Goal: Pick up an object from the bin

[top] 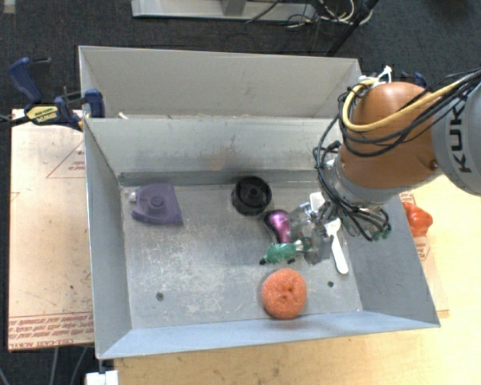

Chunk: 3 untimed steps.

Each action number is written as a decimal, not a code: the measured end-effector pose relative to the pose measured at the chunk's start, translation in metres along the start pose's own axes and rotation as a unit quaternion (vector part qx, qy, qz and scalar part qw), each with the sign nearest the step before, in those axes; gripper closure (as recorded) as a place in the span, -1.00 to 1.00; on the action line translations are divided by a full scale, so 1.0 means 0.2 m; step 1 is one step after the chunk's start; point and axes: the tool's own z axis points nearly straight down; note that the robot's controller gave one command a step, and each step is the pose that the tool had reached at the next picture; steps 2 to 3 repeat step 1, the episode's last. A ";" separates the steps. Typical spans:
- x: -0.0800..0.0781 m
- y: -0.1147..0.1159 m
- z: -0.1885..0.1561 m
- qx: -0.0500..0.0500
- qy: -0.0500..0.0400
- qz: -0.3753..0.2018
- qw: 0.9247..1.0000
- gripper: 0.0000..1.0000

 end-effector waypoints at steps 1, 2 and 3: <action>0.03 0.01 -0.14 0.000 0.000 -0.002 1.000 1.00; 0.03 0.01 -0.14 0.000 0.000 -0.002 1.000 1.00; 0.03 0.01 -0.14 0.000 0.000 -0.002 1.000 1.00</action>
Offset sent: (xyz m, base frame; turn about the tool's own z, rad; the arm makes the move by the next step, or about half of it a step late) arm -0.0053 0.0037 0.0323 0.0017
